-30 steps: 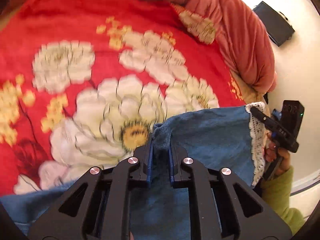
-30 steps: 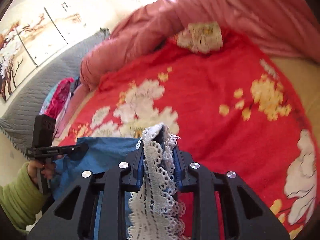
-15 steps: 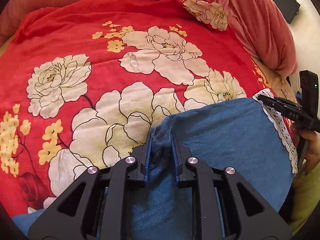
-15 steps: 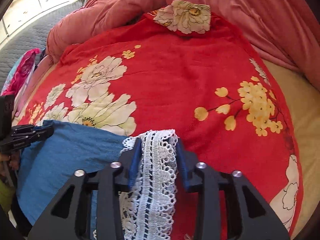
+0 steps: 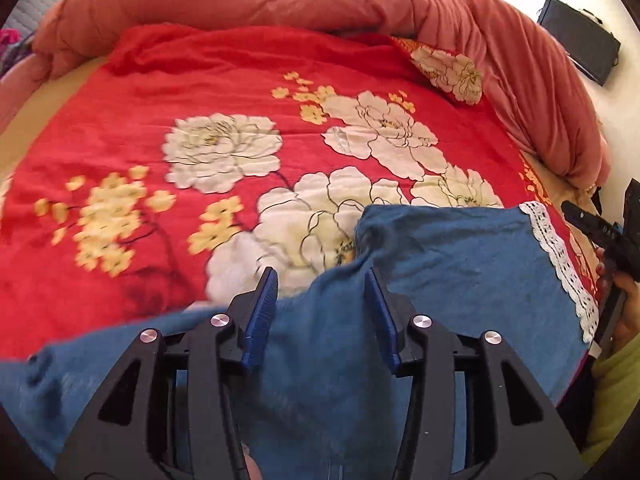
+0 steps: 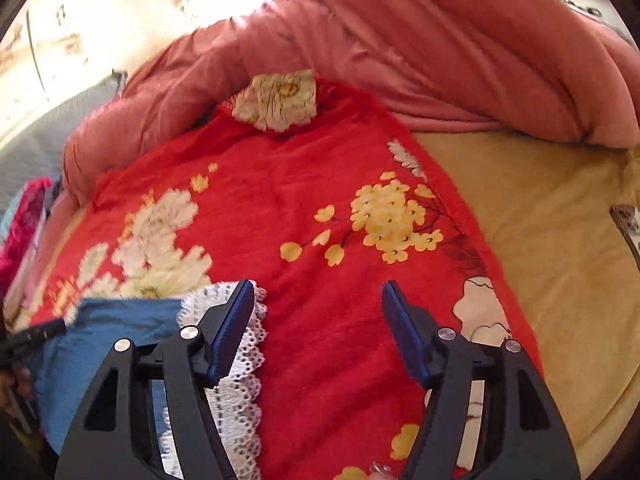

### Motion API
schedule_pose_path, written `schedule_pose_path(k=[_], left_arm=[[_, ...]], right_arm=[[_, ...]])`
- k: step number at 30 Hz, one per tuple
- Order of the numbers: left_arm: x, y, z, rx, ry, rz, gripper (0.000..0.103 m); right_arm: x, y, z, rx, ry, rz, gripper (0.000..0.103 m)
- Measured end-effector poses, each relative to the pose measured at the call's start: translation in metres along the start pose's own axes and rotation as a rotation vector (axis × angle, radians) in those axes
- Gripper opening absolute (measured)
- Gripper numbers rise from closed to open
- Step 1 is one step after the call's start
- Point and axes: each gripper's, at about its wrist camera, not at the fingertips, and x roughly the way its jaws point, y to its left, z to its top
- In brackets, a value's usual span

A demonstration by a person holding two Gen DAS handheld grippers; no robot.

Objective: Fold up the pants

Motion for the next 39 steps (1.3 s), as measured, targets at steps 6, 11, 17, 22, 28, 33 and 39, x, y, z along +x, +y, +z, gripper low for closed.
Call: schedule_pose_path(k=[6,11,17,22,28,33,39], left_arm=[[-0.052,0.017,-0.03,-0.076,-0.062,-0.001,0.045],[-0.095,0.043,-0.05,-0.136,-0.119,0.033,0.046],[-0.107,0.047,-0.056,-0.127,-0.12,0.058,0.047],[-0.094,0.042,-0.064,-0.111,-0.085,0.066,0.052],[-0.068,0.067,-0.079,-0.176,0.005,0.145,0.039],[-0.075,0.083,-0.082,-0.234,0.0,0.104,0.026],[-0.077,0.082,-0.086,-0.217,-0.021,0.096,0.025]], right_arm=[[-0.049,0.006,-0.022,0.096,-0.069,0.128,0.077],[-0.08,0.015,-0.061,0.119,-0.05,0.185,0.078],[-0.087,0.028,-0.085,0.1,0.037,0.153,0.079],[-0.077,0.024,-0.098,0.137,0.117,0.153,0.079],[-0.073,0.027,-0.105,0.129,0.126,0.245,0.019],[-0.084,0.028,-0.107,0.091,0.114,0.155,0.018],[-0.079,0.032,-0.112,0.064,0.165,0.07,0.037]])
